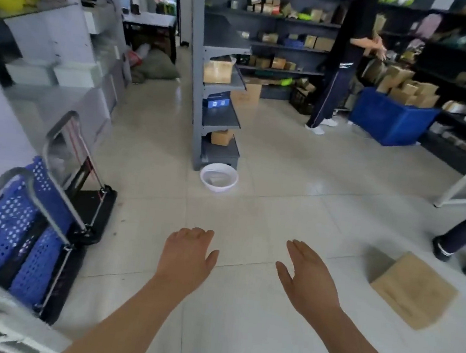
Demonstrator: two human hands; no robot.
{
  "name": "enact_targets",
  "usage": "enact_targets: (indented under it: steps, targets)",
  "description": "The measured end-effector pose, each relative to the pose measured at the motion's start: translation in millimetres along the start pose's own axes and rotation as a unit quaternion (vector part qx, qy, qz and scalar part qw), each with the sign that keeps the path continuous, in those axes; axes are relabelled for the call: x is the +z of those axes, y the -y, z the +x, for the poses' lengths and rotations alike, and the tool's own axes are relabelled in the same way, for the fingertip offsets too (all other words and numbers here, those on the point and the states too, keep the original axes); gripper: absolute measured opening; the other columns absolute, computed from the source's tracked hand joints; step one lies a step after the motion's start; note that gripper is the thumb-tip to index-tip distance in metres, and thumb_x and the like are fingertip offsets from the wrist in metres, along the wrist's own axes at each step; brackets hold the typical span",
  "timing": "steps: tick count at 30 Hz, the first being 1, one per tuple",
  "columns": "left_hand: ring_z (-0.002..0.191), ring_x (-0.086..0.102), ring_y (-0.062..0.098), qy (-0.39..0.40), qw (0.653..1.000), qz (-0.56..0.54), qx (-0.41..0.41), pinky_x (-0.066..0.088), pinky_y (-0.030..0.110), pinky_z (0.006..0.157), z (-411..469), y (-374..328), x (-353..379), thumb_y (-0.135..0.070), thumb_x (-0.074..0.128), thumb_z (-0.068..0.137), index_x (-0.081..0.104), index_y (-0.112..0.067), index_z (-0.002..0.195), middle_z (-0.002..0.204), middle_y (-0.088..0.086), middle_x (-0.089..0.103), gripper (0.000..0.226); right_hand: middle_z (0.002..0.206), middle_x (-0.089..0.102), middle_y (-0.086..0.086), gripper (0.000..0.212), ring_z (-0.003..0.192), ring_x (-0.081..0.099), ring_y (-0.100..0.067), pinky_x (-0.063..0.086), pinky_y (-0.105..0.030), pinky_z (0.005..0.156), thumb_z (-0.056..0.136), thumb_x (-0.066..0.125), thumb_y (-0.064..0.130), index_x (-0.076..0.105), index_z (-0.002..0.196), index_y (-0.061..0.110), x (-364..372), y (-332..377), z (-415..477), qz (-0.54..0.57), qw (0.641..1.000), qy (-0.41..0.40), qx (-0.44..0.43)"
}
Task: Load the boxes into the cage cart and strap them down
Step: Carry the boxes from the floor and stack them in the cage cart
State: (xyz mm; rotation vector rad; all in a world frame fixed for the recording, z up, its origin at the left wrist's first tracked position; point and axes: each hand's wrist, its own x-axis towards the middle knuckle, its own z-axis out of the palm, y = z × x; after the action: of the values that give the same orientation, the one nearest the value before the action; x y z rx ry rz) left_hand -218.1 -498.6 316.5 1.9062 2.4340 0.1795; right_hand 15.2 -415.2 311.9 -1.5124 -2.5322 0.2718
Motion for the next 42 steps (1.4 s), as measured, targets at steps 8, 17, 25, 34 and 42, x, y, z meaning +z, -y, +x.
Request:
enact_targets:
  steps: [8,17,25,34,42]
  targets:
    - [0.111,0.052,0.019,0.053,0.988,-0.002,0.144,0.039,0.03,0.093,102.2,-174.3,46.2,-0.048,0.033,0.097,0.043,-0.026,0.139,0.127,-0.005,0.057,0.048,0.155,0.03,0.001,0.058,0.144,0.022,-0.015,0.015,-0.024,0.115,0.099,0.038,0.044,0.029,0.149,0.016,-29.4,-176.6,-15.8,0.003,0.984,-0.021,0.175]
    - [0.113,0.052,0.018,0.077,0.955,-0.001,0.286,0.038,0.029,0.093,225.3,-329.1,88.6,-0.049,0.033,0.097,0.042,-0.026,0.139,0.128,-0.008,0.056,0.049,0.154,0.032,0.002,0.059,0.143,0.025,-0.015,0.021,-0.028,0.115,0.098,0.038,0.046,0.03,0.149,0.018,-39.8,-322.3,5.5,0.01,0.942,-0.038,0.333]
    - [0.112,0.053,0.02,0.09,0.92,-0.009,0.38,0.039,0.031,0.092,363.9,-453.1,105.7,-0.047,0.036,0.096,0.046,-0.025,0.137,0.126,-0.006,0.058,0.048,0.153,0.034,0.003,0.056,0.143,0.026,-0.015,0.022,-0.029,0.115,0.097,0.041,0.045,0.033,0.147,0.021,-61.6,-434.4,69.0,0.034,0.894,-0.068,0.442]
    - [0.115,0.051,0.02,0.134,0.889,-0.008,0.437,0.04,0.031,0.095,453.8,-599.7,157.8,-0.046,0.037,0.096,0.045,-0.023,0.137,0.128,-0.005,0.057,0.047,0.152,0.036,0.001,0.056,0.143,0.026,-0.015,0.022,-0.029,0.115,0.097,0.041,0.044,0.034,0.147,0.02,-57.5,-575.1,95.3,0.06,0.854,-0.068,0.512]
    - [0.115,0.052,0.02,0.167,0.908,-0.004,0.385,0.04,0.03,0.092,505.8,-742.1,251.7,-0.046,0.038,0.096,0.045,-0.024,0.139,0.129,-0.005,0.056,0.049,0.152,0.036,0.001,0.054,0.142,0.026,-0.015,0.024,-0.028,0.114,0.098,0.042,0.043,0.035,0.146,0.021,-30.3,-762.4,108.6,0.083,0.856,-0.028,0.51]
